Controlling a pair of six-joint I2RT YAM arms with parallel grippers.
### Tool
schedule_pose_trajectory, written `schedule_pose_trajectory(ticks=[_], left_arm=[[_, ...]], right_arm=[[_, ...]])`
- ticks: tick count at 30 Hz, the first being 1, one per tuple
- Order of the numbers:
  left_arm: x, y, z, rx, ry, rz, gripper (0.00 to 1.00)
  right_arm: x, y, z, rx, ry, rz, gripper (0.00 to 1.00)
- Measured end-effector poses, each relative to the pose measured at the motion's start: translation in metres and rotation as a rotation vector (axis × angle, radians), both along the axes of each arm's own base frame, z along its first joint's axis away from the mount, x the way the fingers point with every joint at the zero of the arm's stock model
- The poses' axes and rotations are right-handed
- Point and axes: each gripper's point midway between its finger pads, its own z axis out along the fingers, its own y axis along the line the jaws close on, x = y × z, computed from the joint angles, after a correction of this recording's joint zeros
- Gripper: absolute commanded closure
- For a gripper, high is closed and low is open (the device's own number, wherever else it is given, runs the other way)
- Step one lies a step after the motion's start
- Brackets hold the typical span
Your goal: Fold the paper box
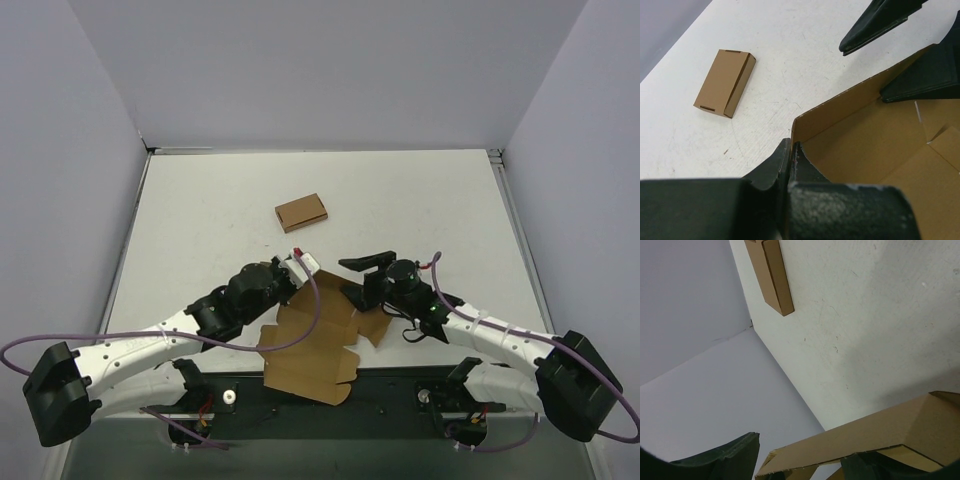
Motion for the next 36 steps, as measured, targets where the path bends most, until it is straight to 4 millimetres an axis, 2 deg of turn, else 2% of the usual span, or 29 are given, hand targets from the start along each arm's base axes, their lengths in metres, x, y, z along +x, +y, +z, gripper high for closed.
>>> schedule_pose_trajectory(ticks=[9,10,12,13,14,17,18,21,24,27,31,36], left_arm=[[-0.008,-0.002,0.004,0.043,-0.076,-0.016,1.0],[-0.008,-0.002,0.004,0.046,-0.082,-0.015,1.0],[-0.008,-0.001,0.005,0.052,-0.089,-0.01,0.96],[-0.008,-0.001,0.006,0.052,-0.093,-0.005,0.93],[-0.007,0.0,0.006,0.053,-0.095,-0.001,0.79],[-0.007,0.001,0.006,0.052,-0.096,0.003,0.48],[-0.008,0.001,0.007,0.05,-0.094,0.004,0.34],[-0.009,0.001,0.004,0.049,-0.08,0.002,0.2],[-0.01,0.0,0.009,0.027,-0.072,0.003,0.14],[-0.011,-0.001,0.021,-0.016,-0.066,-0.005,0.11],[-0.01,0.0,0.047,-0.117,-0.052,-0.026,0.09],[0.009,0.01,0.076,-0.243,0.007,0.013,0.09]], right_arm=[[0.001,0.01,-0.007,0.012,0.063,0.021,0.55],[0.001,0.012,-0.007,0.01,0.069,0.026,0.64],[0.002,0.014,-0.008,0.006,0.071,0.034,0.73],[0.002,0.015,-0.009,0.004,0.073,0.038,0.81],[0.003,0.016,-0.008,0.003,0.07,0.04,0.85],[0.006,0.017,-0.004,0.006,0.059,0.038,0.96],[0.008,0.017,-0.002,0.007,0.051,0.036,0.98],[0.013,0.016,0.002,-0.002,0.02,0.03,1.0],[0.013,0.016,0.002,-0.028,-0.011,0.052,1.0],[0.016,0.02,0.004,-0.038,-0.056,0.072,1.0],[0.023,0.029,0.002,-0.056,-0.123,0.106,1.0],[0.027,0.035,-0.005,-0.11,-0.225,0.162,1.0]])
